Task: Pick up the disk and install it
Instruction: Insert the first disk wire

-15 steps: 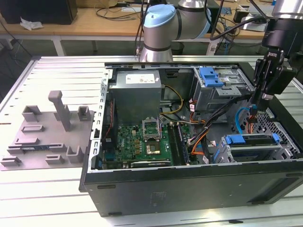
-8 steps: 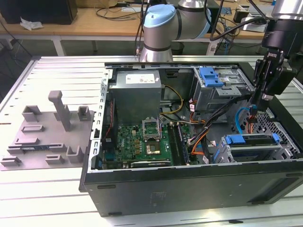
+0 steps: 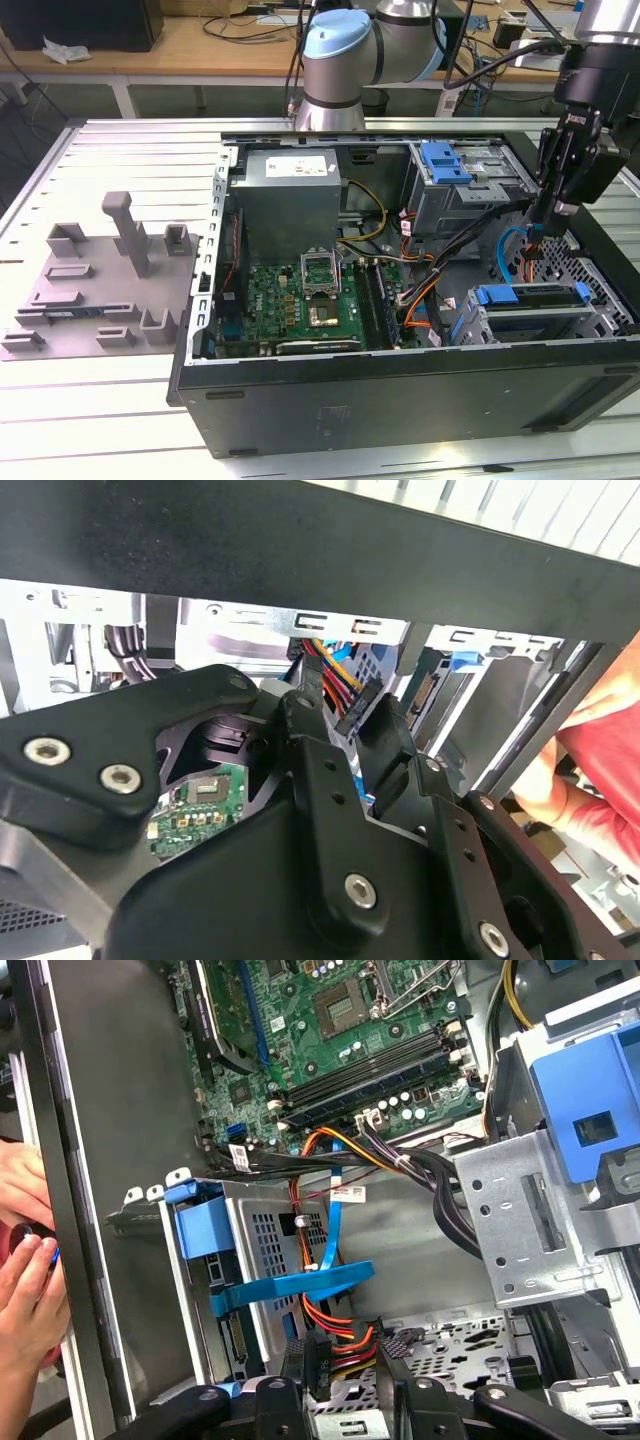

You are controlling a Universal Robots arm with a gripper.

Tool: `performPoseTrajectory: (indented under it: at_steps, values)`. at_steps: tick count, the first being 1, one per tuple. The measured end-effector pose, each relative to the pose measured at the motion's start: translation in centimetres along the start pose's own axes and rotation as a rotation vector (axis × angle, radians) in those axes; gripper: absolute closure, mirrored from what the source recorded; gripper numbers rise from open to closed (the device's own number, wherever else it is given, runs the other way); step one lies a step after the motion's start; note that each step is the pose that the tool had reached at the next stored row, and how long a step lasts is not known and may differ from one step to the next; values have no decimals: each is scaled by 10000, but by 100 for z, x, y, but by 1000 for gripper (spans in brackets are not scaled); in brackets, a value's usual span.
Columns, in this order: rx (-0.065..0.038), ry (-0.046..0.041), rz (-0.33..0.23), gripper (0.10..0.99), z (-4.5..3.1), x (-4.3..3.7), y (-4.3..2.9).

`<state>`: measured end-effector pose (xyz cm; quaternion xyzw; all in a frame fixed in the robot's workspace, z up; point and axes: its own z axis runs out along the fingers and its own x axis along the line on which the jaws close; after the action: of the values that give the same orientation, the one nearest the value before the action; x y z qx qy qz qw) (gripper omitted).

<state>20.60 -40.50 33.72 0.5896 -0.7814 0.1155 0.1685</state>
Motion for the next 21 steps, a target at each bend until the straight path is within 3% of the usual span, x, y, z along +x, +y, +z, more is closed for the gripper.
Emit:
performPoseTrajectory:
  at_steps: [3, 5, 6, 8, 16, 18, 21]
  values:
    - [1, -1, -4, 694, 5, -2, 0]
    - [2, -1, -5, 824, 8, -3, 0]
    - [2, 0, -5, 824, 8, -3, 0]
    - [2, 1, -5, 918, 9, -3, 0]
    - [-1, -3, -6, 918, 13, 0, -1]
    - [-7, -62, -10, 918, 14, 33, -6]
    - [-30, -224, -23, 918, -24, 78, -8]
